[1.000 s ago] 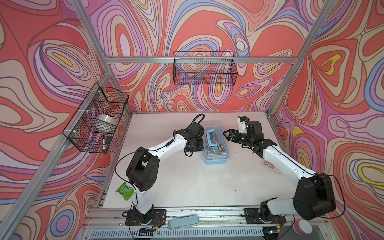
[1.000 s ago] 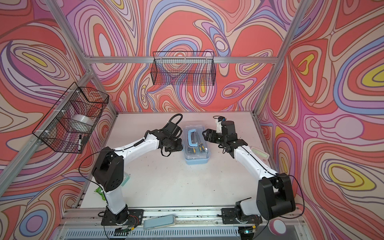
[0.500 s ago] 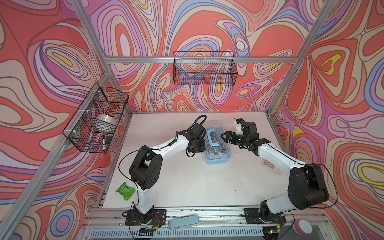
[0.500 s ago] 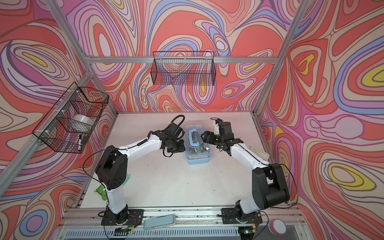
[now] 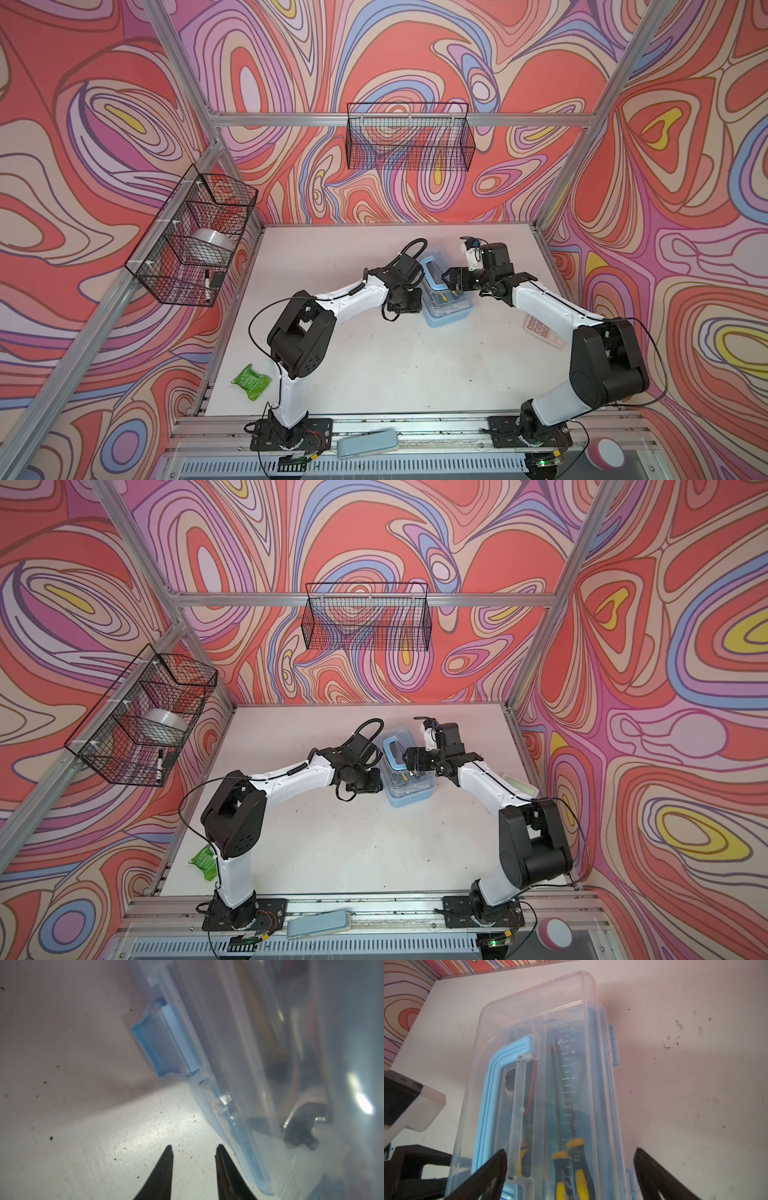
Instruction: Pack the tool kit
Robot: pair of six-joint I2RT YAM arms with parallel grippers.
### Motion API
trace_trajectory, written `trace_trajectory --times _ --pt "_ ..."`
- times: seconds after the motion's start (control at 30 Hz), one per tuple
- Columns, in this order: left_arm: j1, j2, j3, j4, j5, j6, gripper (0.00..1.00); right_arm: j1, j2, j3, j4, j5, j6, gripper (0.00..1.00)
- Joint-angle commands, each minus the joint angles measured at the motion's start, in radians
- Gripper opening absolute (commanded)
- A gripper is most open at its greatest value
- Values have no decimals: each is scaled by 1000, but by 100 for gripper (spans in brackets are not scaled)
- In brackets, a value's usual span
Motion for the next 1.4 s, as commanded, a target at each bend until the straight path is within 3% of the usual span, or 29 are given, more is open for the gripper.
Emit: trace_trajectory --times 0.0,0.4,0.57,0.8,1.0,1.1,1.37 --pt "26 -61 -54 35 -9 21 36 -1 19 53 -31 12 -90 98" --pt "33 -104 -114 28 -85 130 55 1 139 185 -155 37 -173 96" --pt "33 -121 -152 45 -127 146 74 13 150 198 -165 34 -195 95" --pt "33 -125 -164 49 -139 149 79 16 137 185 -164 9 -205 95" --pt "33 -129 -168 54 -154 147 92 17 157 207 -201 -6 -220 95" --pt "33 -137 -174 57 -173 149 99 21 171 214 -220 11 -230 92" --pt "34 -146 -208 97 -169 161 100 49 193 219 -277 19 -303 78"
